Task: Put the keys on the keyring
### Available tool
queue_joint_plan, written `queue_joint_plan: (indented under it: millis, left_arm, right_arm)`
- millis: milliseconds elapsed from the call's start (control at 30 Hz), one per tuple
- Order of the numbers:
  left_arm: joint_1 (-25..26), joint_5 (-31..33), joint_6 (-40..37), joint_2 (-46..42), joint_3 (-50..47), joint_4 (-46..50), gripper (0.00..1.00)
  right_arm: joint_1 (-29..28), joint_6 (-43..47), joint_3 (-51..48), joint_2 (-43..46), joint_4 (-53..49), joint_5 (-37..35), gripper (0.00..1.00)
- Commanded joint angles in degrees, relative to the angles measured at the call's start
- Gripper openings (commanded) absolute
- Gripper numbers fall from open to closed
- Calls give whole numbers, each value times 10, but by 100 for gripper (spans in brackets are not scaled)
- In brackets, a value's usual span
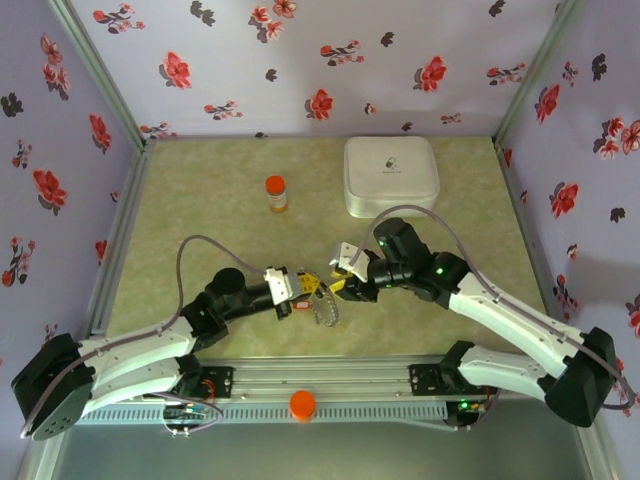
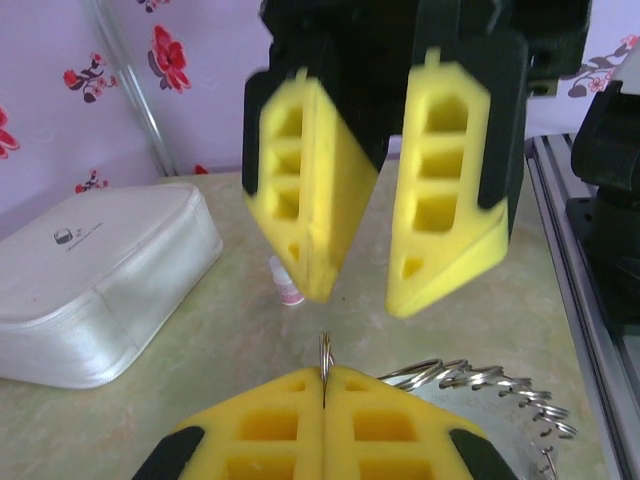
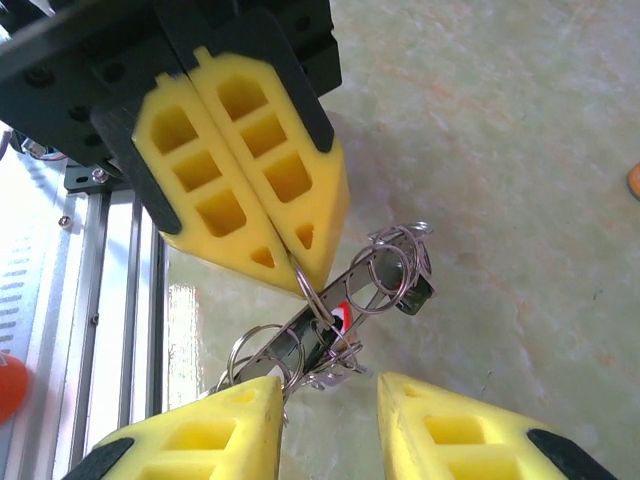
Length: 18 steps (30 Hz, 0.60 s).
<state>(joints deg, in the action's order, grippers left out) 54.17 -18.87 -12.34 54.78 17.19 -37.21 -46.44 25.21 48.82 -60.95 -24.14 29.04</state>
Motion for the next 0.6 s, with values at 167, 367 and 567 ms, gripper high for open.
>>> queue_joint_plan:
  millis: [167,367,567]
  left_arm:
    - [2,-26,13,-4,3,-52,0]
    - [2,-34,13,-1,3,-53,0]
    - [2,-35,13,-3,4,-52,0]
  right_arm:
    - [-10,4,12,-12,9,9,28]
    - [-16,5,8,-10,19,4,29]
    - [-18,14,15,-13,6,10,10]
